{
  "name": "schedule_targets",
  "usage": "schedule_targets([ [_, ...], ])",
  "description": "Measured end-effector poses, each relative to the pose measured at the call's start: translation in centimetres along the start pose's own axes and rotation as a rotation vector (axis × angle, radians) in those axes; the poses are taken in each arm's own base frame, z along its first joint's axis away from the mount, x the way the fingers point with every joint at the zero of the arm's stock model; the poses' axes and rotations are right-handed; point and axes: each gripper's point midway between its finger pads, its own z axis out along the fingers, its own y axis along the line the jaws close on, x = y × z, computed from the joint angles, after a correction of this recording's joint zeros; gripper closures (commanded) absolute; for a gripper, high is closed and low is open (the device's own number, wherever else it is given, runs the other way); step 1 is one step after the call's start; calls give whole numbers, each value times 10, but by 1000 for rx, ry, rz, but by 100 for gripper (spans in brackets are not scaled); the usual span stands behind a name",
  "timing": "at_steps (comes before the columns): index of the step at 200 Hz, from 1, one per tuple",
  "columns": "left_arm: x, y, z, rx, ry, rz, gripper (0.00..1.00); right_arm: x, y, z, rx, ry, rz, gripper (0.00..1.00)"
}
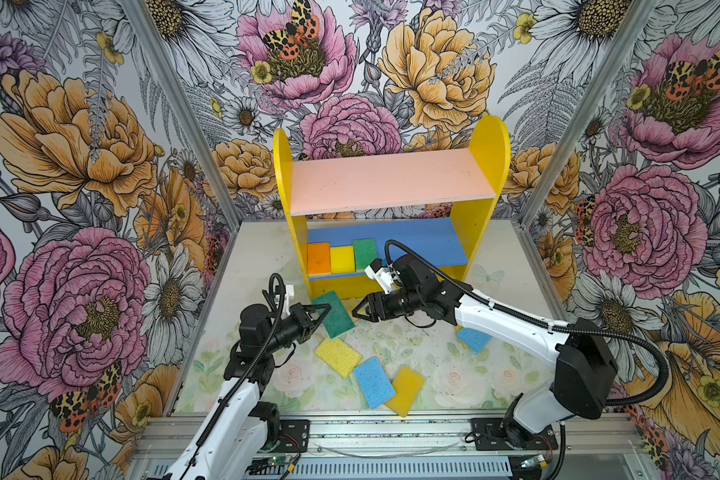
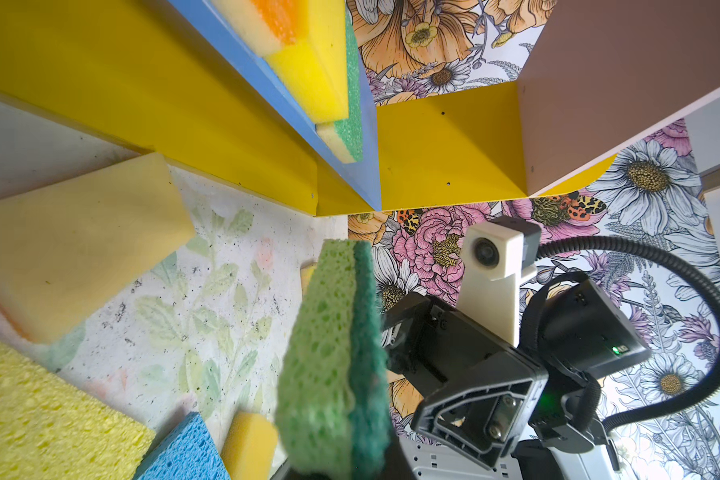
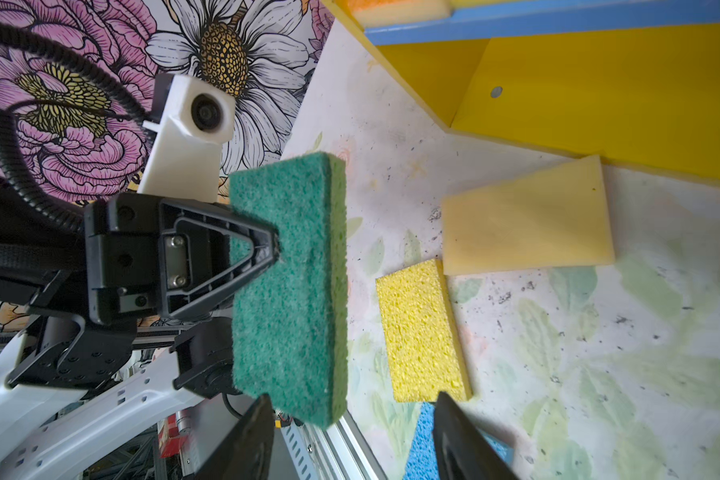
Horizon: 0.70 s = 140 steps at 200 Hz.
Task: Place and organize the cleaning sponges onto the shelf
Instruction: 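Hold the dark green sponge up beside the left gripper while the left gripper hovers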
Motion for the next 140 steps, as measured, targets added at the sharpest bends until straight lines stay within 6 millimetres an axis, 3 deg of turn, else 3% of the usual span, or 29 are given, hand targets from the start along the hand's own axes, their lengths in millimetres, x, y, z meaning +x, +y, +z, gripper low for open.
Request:
schedule_targets([
  [39,2,-3,0,15,16,4,92,5,14,8,-21,18,-24,47],
  [82,1,-9,-1,34,12,-2,92,9,12,15,-16,34,-10,59],
  [140,-1,-16,-1,60,5,2,92,5,20,17,-40,11,-27,86],
])
